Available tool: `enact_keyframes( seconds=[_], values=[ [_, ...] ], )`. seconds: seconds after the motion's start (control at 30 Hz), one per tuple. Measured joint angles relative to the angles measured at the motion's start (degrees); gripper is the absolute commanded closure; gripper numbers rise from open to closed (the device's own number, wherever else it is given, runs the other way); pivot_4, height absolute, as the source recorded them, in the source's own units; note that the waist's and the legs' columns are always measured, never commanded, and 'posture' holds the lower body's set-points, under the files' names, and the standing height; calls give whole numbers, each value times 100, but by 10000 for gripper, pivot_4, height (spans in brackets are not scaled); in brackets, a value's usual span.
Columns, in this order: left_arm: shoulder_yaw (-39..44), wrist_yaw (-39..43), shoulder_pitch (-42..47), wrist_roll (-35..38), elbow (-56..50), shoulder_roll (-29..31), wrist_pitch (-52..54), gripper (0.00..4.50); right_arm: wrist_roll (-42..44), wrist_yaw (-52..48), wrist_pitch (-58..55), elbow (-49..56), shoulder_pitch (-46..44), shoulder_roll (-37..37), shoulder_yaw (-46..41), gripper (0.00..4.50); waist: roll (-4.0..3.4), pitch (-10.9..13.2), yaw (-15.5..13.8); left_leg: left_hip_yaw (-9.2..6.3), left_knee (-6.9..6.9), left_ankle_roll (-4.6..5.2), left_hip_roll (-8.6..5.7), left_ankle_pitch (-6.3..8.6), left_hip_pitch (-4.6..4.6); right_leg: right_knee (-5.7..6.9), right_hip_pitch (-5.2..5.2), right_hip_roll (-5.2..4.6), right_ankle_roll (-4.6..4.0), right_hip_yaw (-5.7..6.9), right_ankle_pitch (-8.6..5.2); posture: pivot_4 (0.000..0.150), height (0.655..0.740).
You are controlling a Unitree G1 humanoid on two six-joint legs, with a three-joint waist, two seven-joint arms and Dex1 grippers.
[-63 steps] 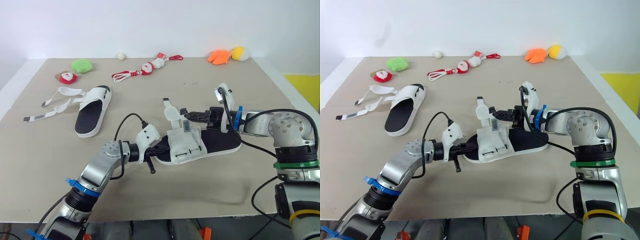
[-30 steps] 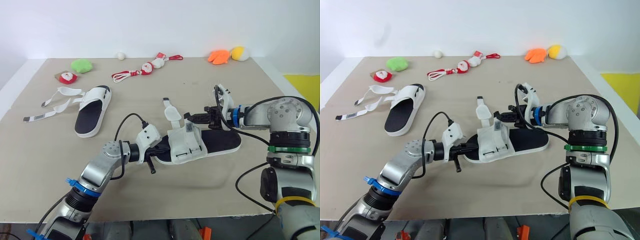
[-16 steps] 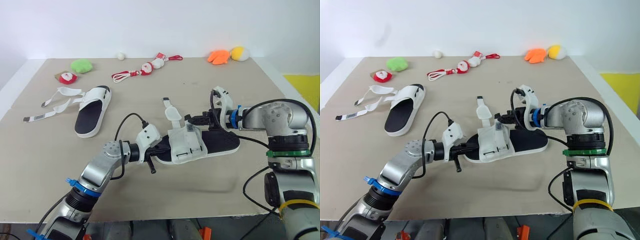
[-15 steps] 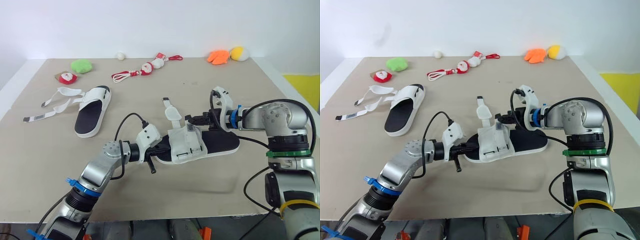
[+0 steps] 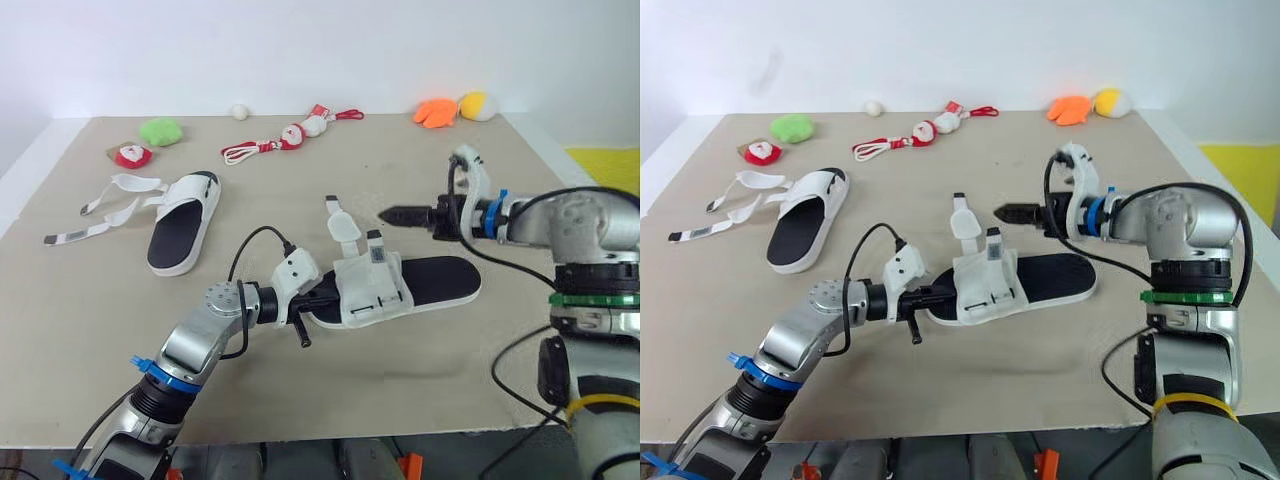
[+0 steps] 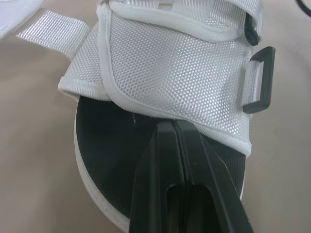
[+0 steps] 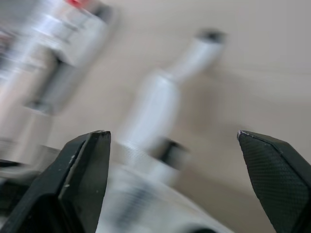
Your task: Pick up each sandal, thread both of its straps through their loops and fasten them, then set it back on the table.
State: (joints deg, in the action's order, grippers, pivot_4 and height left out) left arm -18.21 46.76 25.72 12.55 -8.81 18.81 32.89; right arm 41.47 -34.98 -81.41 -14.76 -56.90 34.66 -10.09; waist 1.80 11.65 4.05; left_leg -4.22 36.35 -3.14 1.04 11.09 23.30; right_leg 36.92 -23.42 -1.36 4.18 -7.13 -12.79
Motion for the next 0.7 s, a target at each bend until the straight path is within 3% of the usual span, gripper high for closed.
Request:
enact_keyframes(
  seconds=[0.13,0.23,0.4,0.53,0.7],
  values=[
    [-1,6,10,0,29,-8,-45,45000,98,186,-658,-13,-18,-337,-167,33430,0,0,-4,-1,0,0,-7,0,4,-1,-1,-6,1,-2,0,1500,7400],
    [-1,14,10,1,29,-7,-46,45000,38,301,-901,-7,81,-371,-95,44468,0,0,-4,-1,0,0,-8,0,6,-4,0,-7,0,-2,-1,1500,7400],
    [7,-4,12,1,18,-1,-40,45000,-120,380,-882,134,301,-357,258,44468,-6,-4,14,-1,0,0,-5,0,0,-4,2,-4,1,-1,0,1500,7400],
    [8,-21,2,-10,21,4,-33,45000,-179,501,-552,-40,164,-754,-16,44468,-7,-3,31,-1,0,4,-5,-2,3,-4,-2,-3,7,-1,5,1500,7400],
    [6,-18,2,-8,11,0,-36,45000,-267,819,89,-584,-512,-1132,-572,20469,-9,-2,27,-2,-2,3,-5,-2,6,-5,-2,-4,26,0,15,1500,7400]
  ],
)
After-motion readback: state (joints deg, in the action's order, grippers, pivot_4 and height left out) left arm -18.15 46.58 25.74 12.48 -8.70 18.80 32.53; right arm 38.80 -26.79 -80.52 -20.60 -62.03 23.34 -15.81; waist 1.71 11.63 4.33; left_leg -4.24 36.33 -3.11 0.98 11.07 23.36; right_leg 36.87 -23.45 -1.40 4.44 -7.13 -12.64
